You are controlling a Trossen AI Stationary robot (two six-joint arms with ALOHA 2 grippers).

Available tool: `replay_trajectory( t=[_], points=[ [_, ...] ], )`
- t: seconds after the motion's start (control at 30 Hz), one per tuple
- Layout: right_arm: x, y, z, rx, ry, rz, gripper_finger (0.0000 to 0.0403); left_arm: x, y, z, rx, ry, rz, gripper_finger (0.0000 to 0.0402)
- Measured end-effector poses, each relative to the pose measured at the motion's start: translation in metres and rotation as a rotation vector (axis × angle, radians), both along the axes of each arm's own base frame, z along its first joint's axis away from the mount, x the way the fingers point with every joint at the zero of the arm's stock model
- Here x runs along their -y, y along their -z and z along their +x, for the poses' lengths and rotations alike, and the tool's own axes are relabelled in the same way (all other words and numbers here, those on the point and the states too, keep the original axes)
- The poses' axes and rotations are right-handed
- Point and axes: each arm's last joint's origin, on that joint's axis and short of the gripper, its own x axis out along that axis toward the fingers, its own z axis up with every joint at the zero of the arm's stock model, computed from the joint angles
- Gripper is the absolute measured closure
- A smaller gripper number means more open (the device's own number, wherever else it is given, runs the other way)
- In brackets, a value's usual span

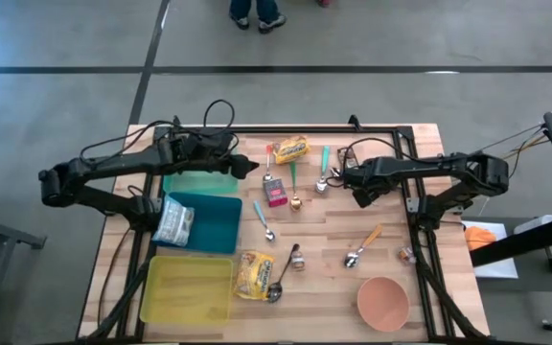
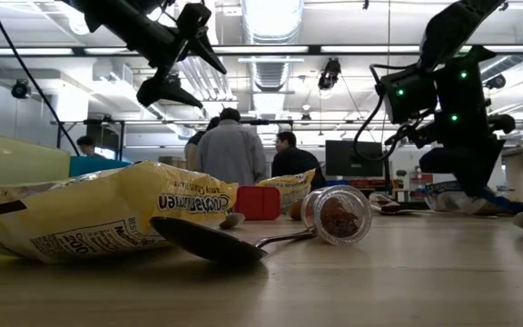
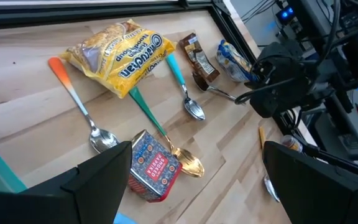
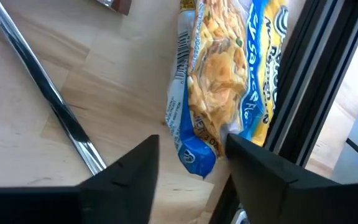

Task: Pick & Place Food Item
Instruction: Put the blue noodle pack into the dark blue bin

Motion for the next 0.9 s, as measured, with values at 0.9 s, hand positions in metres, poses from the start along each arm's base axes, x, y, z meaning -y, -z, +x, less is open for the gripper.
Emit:
replay_trajectory(
  t=[0.9],
  points=[
    [-0.007, -0.080, 0.010, 0.332, -0.171, 0.059, 0.0395, 0.000, 0.000, 0.000, -0.006, 0.008, 0.009, 0.0033]
  ],
)
